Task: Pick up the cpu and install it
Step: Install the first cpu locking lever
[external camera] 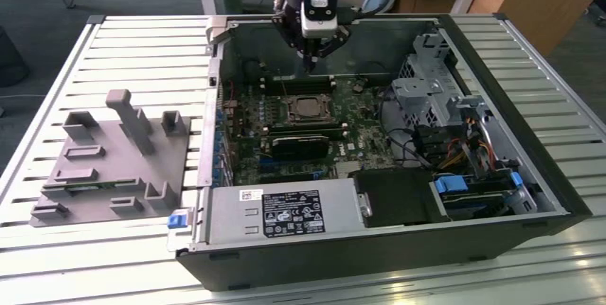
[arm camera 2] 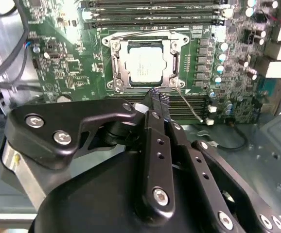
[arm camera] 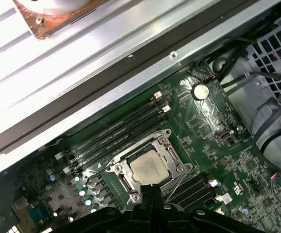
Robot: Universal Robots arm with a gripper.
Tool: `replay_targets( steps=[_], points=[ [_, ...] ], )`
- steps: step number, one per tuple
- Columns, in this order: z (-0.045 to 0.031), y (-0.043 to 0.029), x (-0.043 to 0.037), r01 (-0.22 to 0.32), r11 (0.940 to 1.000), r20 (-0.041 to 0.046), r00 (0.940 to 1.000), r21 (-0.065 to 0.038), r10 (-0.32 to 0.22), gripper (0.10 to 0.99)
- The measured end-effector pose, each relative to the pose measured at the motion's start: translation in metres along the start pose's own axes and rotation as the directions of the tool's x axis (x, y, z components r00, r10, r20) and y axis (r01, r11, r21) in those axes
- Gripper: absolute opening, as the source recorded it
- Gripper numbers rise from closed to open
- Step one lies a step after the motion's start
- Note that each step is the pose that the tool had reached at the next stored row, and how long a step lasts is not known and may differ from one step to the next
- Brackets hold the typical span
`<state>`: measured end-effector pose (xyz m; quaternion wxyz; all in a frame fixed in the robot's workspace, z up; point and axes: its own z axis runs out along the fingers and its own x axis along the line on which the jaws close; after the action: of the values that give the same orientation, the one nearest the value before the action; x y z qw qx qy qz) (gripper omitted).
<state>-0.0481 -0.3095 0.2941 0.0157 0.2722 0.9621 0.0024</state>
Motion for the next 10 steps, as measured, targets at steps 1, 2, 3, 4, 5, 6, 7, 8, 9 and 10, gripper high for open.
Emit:
replay_targets(
  steps=[1, 2, 3, 4, 5, 6, 7, 8, 9, 10],
  points=[
    [0.0001, 0.0, 0.0, 0.018, 0.9998, -0.0003, 0.9998, 0.0, -0.018, 0.106],
    [0.0001, 0.0, 0.0001, 0.036, 0.9994, -0.0005, 0.9994, -0.001, -0.036, 0.106],
    [0.0002, 0.0, 0.0, 0.054, 0.9986, -0.0007, 0.9986, -0.001, -0.054, 0.106],
    [0.0003, 0.0, 0.0, 0.072, 0.9974, -0.0009, 0.9974, -0.002, -0.072, 0.106],
    [0.0004, 0.0, 0.0, 0.09, 0.996, -0.0011, 0.996, -0.003, -0.09, 0.106],
    [0.0004, 0.0, 0.0, 0.108, 0.9942, -0.0013, 0.9942, -0.003, -0.108, 0.106],
    [0.0005, 0.0, 0.0, 0.127, 0.9919, -0.0015, 0.9919, -0.004, -0.127, 0.106],
    [0.0006, 0.0, 0.0, 0.145, 0.9894, -0.0016, 0.9894, -0.004, -0.145, 0.106],
    [0.0006, 0.0, 0.0, 0.163, 0.9866, -0.0018, 0.9867, -0.005, -0.163, 0.106],
    [0.0007, 0.0, 0.0, 0.18, 0.9836, -0.0019, 0.9836, -0.005, -0.18, 0.106]
  ],
)
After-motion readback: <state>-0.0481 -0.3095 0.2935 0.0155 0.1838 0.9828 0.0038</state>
